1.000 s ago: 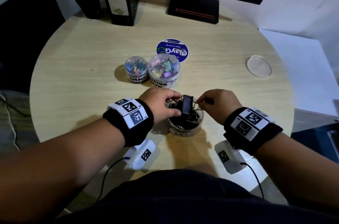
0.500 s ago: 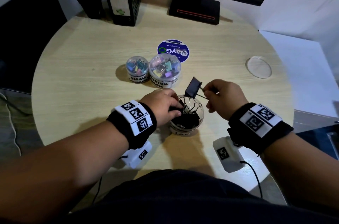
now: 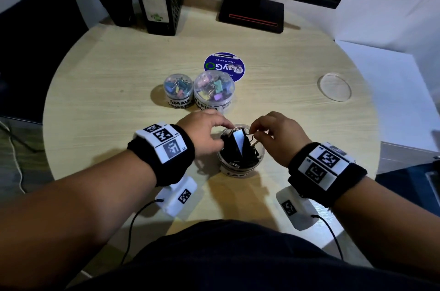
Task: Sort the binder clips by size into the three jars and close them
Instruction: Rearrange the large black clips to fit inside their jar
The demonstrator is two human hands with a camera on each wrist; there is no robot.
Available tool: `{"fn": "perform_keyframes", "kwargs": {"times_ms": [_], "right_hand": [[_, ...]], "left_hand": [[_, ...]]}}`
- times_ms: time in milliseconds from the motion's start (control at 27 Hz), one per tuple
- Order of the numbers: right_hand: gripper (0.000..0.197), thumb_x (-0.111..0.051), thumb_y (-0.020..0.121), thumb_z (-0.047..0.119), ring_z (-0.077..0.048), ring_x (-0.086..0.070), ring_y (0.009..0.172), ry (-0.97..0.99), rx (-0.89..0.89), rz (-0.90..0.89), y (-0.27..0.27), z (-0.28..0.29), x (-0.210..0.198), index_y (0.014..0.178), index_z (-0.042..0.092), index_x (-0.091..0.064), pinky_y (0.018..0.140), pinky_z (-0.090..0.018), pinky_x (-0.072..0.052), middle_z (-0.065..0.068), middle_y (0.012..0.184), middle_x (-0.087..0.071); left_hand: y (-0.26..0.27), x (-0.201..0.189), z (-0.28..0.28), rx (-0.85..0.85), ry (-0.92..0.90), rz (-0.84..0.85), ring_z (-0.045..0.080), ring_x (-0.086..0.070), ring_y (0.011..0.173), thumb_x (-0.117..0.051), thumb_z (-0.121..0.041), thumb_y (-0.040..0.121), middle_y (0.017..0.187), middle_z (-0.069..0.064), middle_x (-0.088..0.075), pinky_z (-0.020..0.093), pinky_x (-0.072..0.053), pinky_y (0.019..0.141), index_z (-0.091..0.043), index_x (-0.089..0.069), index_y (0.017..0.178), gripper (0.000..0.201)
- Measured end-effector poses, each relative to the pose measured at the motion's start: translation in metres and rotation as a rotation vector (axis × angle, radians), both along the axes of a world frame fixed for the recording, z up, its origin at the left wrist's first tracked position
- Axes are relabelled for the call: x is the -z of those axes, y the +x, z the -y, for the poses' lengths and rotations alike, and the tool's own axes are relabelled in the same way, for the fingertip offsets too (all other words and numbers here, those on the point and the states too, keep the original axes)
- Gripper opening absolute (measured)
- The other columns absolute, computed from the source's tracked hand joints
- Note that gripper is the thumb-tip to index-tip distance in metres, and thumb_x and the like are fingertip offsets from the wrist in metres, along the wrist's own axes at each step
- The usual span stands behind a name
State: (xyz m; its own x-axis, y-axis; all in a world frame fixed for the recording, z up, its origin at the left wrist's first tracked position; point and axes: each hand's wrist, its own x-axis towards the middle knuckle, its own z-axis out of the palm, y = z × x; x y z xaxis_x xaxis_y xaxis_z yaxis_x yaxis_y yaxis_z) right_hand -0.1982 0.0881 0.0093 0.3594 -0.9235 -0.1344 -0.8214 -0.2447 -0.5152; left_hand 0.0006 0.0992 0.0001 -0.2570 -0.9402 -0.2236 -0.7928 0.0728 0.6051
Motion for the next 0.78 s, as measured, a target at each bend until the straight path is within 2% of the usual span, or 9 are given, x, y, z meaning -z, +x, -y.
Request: {"fn": "perform_keyframes", "kwargs": {"times_ms": [111, 223, 334, 445, 556, 668, 779], "right_hand": [[0.012, -0.058, 0.084, 0.012, -0.025, -0.053, 0.085, -0.083, -0.037, 0.118, 0.003, 0.0, 0.0, 0.089, 0.011, -0.069, 0.076, -0.024, -0.033, -0.005, 0.089, -0.057], [0.021, -0.053, 0.08, 0.024, -0.03, -0.053, 0.091, -0.088, -0.079, 0.063, 0.006, -0.001, 0.004, 0.089, 0.014, -0.07, 0.082, -0.028, -0.033, -0.007, 0.094, -0.058], [0.019, -0.06, 0.085, 0.018, -0.031, -0.05, 0.102, -0.031, -0.093, -0.076, 0.008, -0.002, 0.01, 0.103, 0.019, -0.067, 0.09, -0.03, -0.033, -0.008, 0.11, -0.057], [0.037, -0.055, 0.085, 0.012, -0.028, -0.051, 0.109, 0.031, -0.083, -0.136, 0.01, -0.003, 0.01, 0.122, 0.019, -0.057, 0.095, -0.032, -0.038, -0.006, 0.119, -0.056], [0.045, -0.051, 0.085, 0.015, -0.029, -0.049, 0.112, 0.034, -0.114, -0.227, 0.01, -0.003, 0.01, 0.13, 0.023, -0.052, 0.094, -0.037, -0.041, -0.005, 0.124, -0.053], [0.045, -0.051, 0.085, 0.02, -0.028, -0.048, 0.11, 0.044, -0.143, -0.298, 0.009, -0.001, 0.01, 0.13, 0.027, -0.052, 0.093, -0.039, -0.043, -0.003, 0.12, -0.054], [0.037, -0.056, 0.085, 0.019, -0.025, -0.055, 0.101, 0.04, -0.124, -0.193, 0.005, 0.003, 0.008, 0.121, 0.025, -0.059, 0.085, -0.031, -0.043, -0.001, 0.107, -0.061]], "left_hand": [[-0.001, 0.003, 0.002, 0.08, 0.041, 0.068, 0.016, -0.047, 0.118, -0.073, -0.025, 0.072, 0.126, -0.008, -0.052, 0.026, -0.035, 0.102, -0.022, -0.061, 0.122, 0.051], [-0.004, 0.004, 0.002, 0.121, 0.041, 0.153, 0.016, -0.043, 0.119, -0.075, -0.035, 0.069, 0.128, -0.01, -0.045, 0.033, -0.037, 0.101, -0.028, -0.054, 0.129, 0.064], [-0.008, 0.002, 0.003, 0.137, 0.076, 0.188, 0.015, -0.04, 0.12, -0.072, -0.037, 0.07, 0.129, -0.01, -0.041, 0.035, -0.037, 0.102, -0.039, -0.039, 0.138, 0.076], [-0.01, 0.003, 0.005, 0.186, 0.093, 0.255, 0.017, -0.038, 0.121, -0.071, -0.044, 0.071, 0.125, -0.007, -0.041, 0.033, -0.037, 0.1, -0.041, -0.03, 0.141, 0.082], [-0.01, 0.003, 0.008, 0.221, 0.082, 0.299, 0.019, -0.036, 0.122, -0.071, -0.047, 0.07, 0.126, -0.005, -0.04, 0.03, -0.034, 0.097, -0.046, -0.028, 0.14, 0.082], [-0.01, 0.002, 0.011, 0.244, 0.066, 0.313, 0.019, -0.034, 0.121, -0.072, -0.05, 0.069, 0.129, -0.006, -0.038, 0.029, -0.032, 0.098, -0.047, -0.029, 0.14, 0.082], [-0.009, 0.003, 0.01, 0.239, 0.042, 0.298, 0.018, -0.033, 0.122, -0.073, -0.051, 0.069, 0.131, -0.009, -0.036, 0.029, -0.032, 0.099, -0.046, -0.033, 0.138, 0.08]]}}
